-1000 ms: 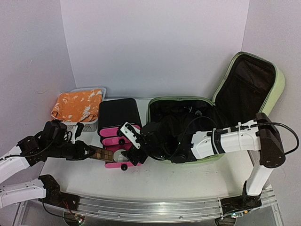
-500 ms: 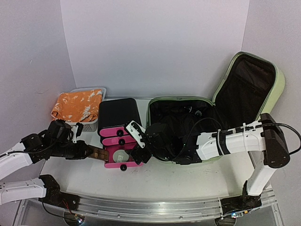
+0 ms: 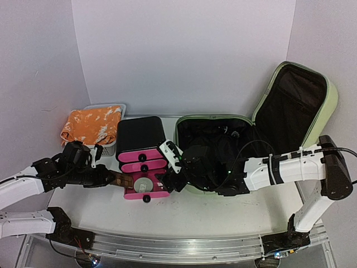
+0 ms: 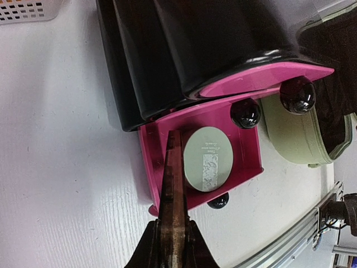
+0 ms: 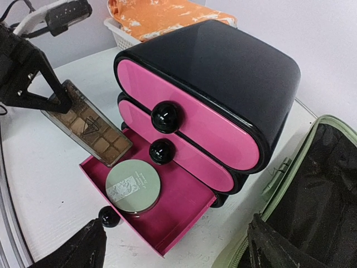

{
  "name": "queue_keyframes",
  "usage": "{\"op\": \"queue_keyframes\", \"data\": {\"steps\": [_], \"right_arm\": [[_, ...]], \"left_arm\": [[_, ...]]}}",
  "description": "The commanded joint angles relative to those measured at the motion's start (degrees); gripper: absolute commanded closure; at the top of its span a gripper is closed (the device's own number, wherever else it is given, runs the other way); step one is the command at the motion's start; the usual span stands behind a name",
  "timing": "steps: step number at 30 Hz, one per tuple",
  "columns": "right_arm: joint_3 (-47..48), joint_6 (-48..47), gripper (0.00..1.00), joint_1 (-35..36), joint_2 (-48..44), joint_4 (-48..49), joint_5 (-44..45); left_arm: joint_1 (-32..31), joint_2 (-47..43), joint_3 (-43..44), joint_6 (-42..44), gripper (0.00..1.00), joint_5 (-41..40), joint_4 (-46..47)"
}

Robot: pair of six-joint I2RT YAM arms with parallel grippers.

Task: Open, take out, and arrange the luggage
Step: Place the makeup in the drawer.

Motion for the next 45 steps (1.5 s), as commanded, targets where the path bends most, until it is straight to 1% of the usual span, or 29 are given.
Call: {"op": "queue_keyframes", "data": {"steps": [1,11,20,24,27,31,35,39,45], "right_arm": [[-1.27,2.02,0.13,-0.67,-3.68,2.31,2.33],[-2.16,2.53,0.13,-1.31,-4.11,3.07,1.62],[-1.98,2.35,0.13,-1.74,-4.2,3.13,1.16],[-2.23,2.44,0.13,-1.77,-4.64,3.15,1.14],[-2.69,2.52,0.13,-1.84,-5.16,3.13,1.23],[-3.28,2.68,0.13,-1.9,-5.52,3.13,1.48],[-3.62,2.95,0.13,-2.09,-5.34,3.28,1.41],[-3.57,3.05,0.13,-2.18,-5.1,3.5,1.03],[-3.56,3.14,0.13,-2.19,-4.81,3.74,0.81]], "left_arm": [[-0.01,0.9,-0.24,-0.77,1.0,2.05,6.09],[0.05,-0.15,-0.98,-0.32,1.0,4.47,9.36],[0.05,4.35,-1.56,-1.92,1.0,7.54,13.53],[0.05,5.01,-0.93,-1.31,1.0,8.13,13.92],[0.04,2.75,-0.07,0.48,1.0,6.74,11.7],[0.05,-0.03,1.85,3.53,1.0,3.17,3.9],[0.05,-0.41,3.88,5.17,1.0,2.81,-1.78],[0.03,0.36,4.16,6.05,1.0,4.43,-3.36],[0.01,1.95,4.33,6.47,1.0,3.84,-4.64]]}}
